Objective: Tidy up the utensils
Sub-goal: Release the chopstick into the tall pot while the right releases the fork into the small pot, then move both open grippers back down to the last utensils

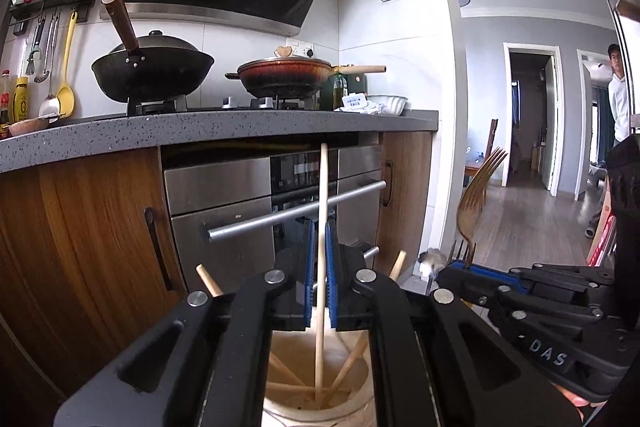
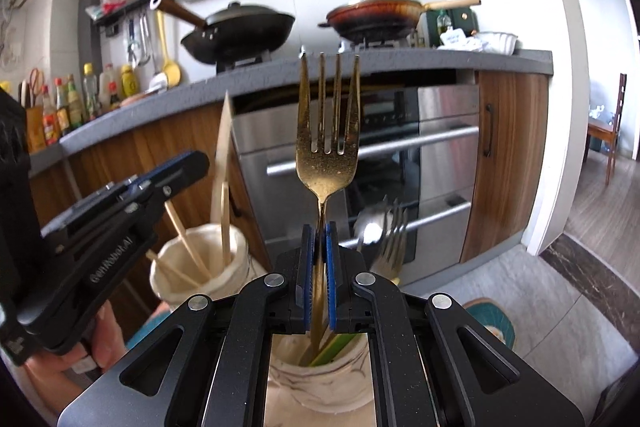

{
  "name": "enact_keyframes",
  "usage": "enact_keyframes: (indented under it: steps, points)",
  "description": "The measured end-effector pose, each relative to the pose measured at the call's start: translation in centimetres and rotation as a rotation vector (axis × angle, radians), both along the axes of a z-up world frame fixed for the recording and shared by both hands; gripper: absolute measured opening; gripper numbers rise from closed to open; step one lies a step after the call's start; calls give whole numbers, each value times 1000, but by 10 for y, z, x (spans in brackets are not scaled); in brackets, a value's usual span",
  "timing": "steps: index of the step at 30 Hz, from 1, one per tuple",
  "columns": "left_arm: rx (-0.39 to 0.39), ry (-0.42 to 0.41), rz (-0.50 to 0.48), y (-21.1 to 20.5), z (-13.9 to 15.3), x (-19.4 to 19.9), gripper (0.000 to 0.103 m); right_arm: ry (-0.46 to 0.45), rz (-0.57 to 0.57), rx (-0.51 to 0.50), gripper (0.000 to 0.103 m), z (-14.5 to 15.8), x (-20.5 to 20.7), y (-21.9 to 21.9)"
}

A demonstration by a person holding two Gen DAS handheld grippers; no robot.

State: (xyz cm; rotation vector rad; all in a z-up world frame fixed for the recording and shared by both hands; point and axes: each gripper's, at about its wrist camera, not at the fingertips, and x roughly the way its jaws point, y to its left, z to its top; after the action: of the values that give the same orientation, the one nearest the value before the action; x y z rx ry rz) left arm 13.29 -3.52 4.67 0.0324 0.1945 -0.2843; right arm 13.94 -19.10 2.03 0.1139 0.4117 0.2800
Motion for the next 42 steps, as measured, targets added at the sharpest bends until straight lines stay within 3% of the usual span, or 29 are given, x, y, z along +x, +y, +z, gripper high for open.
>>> enact_keyframes:
  steps: [3,5,10,14,16,18,20,24,30,34,38,42]
  points:
    - [20,14,3,2,0,-3,8,42,8,-6,7,-8,3,5]
    - [19,19,6,6,2,-6,22,61,10,-14,7,-11,5,9]
    - [-3,30,19,19,8,-16,32,78,5,-35,9,-13,6,13]
    - [-19,35,31,31,13,-32,44,85,-17,-36,31,-11,4,10]
    - [-20,48,33,36,16,-38,44,86,-21,-32,31,-9,-1,7]
    - [-9,66,48,41,18,-47,47,79,-29,-32,38,-6,-9,5]
    - [-1,84,52,46,19,-56,54,68,-34,-27,43,-3,-21,1]
    - [22,113,67,56,15,-75,58,83,-49,-13,48,-3,-42,-9]
    - [30,215,76,67,-7,-94,75,155,-39,10,65,-17,-74,-19]
    - [53,292,108,71,-32,-104,91,204,-27,2,78,-33,-94,-18]
    - [40,392,119,75,-57,-107,96,276,8,-7,88,-52,-105,-12]
    - [55,509,120,77,-82,-105,96,332,42,-60,89,-67,-112,0]
